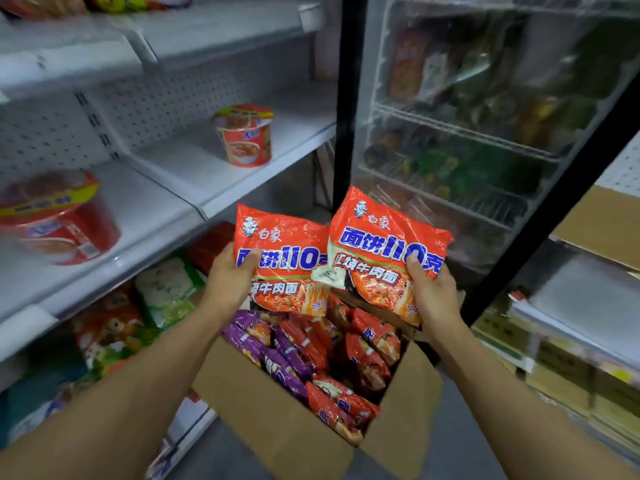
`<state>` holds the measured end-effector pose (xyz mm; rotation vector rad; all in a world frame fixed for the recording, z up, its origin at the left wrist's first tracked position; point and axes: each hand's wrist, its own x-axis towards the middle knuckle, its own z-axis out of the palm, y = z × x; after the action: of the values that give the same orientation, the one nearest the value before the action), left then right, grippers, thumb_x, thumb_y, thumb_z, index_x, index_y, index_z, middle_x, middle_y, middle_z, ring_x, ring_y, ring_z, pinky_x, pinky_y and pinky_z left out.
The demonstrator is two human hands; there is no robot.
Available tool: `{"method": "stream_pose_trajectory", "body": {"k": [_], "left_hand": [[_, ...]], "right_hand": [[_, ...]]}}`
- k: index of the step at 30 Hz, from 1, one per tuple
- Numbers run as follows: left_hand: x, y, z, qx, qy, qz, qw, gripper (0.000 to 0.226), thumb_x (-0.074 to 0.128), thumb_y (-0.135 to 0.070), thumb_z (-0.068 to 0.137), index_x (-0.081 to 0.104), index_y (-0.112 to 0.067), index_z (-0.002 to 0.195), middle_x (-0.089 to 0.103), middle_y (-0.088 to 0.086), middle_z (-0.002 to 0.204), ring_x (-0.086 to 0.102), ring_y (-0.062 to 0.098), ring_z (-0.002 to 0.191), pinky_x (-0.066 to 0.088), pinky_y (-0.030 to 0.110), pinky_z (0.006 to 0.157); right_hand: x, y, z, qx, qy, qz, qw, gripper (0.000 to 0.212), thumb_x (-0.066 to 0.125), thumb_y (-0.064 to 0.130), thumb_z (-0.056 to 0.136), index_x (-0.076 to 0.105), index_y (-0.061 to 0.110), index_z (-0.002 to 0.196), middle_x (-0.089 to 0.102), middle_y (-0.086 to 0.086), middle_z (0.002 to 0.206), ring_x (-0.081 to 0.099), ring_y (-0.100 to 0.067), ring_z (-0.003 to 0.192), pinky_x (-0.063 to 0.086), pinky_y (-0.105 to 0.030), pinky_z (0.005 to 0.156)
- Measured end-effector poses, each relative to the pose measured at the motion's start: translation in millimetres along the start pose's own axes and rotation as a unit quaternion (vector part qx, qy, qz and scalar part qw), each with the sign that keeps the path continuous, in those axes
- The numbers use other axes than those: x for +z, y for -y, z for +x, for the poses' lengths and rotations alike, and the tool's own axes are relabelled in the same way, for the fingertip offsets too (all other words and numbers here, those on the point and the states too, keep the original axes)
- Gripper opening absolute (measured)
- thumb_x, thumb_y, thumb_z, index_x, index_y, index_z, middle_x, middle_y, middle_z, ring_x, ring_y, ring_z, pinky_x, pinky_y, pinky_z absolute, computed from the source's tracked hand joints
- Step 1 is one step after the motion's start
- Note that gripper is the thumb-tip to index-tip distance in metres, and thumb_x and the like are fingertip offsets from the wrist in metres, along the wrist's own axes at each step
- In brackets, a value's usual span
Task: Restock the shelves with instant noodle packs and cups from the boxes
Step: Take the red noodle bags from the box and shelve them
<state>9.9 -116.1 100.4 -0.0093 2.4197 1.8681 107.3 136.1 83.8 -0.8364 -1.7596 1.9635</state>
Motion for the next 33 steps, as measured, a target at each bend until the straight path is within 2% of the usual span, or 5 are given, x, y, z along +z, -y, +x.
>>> {"method": "stream_pose_trajectory", "body": {"k": [5,8,18,25,33], "left_hand": [[-62.1,-32.2,-18.3,0.017,-0.095,-0.058,0.994,0.02,0.052,-0.025,0.098,0.057,-0.014,0.113,0.068,0.008,0.106,0.067,0.022,0.088,0.053,0.034,0.077],[-104.2,-47.6,-32.6,0.04,-0.151,-0.089,0.984,0.019,0.049,-0.023,0.099,0.054,-0.013,0.114,0.066,0.006,0.104,0.066,0.019,0.085,0.049,0.026,0.066],[-266.0,-77.4,-107.6,0.097,-0.271,-0.107,0.952,0.014,0.049,-0.028,0.098,0.054,-0.02,0.109,0.068,0.0,0.099,0.068,0.016,0.083,0.051,0.027,0.064],[-386.5,-84.0,-179.4,0.125,-0.35,-0.099,0.923,0.011,0.049,-0.027,0.098,0.055,-0.02,0.104,0.068,0.0,0.096,0.067,0.014,0.08,0.049,0.024,0.062],[-508.8,-83.7,-253.3,0.124,-0.445,-0.088,0.883,0.015,0.049,-0.028,0.098,0.054,-0.02,0.109,0.066,0.003,0.107,0.066,0.019,0.09,0.05,0.031,0.072]], "right_hand": [[57.6,46.4,-23.7,-0.047,0.06,-0.024,0.997,0.035,0.06,0.038,0.091,0.053,0.021,0.12,0.069,-0.004,0.106,0.07,-0.022,0.09,0.056,-0.044,0.083],[97.1,71.7,-46.4,-0.076,0.103,-0.027,0.991,0.038,0.059,0.037,0.092,0.051,0.02,0.124,0.069,-0.004,0.106,0.07,-0.02,0.088,0.057,-0.04,0.08],[220.7,127.0,-160.1,-0.144,0.216,0.013,0.966,0.028,0.057,0.029,0.094,0.051,0.02,0.12,0.067,0.006,0.093,0.066,-0.006,0.076,0.051,-0.016,0.054],[307.2,148.4,-258.9,-0.149,0.294,0.033,0.944,0.037,0.059,0.037,0.092,0.051,0.021,0.123,0.07,-0.003,0.104,0.071,-0.019,0.086,0.057,-0.038,0.078],[395.1,179.5,-372.1,-0.162,0.353,0.06,0.919,0.035,0.058,0.041,0.092,0.054,0.022,0.121,0.071,-0.001,0.101,0.071,-0.017,0.082,0.056,-0.032,0.068]]}}
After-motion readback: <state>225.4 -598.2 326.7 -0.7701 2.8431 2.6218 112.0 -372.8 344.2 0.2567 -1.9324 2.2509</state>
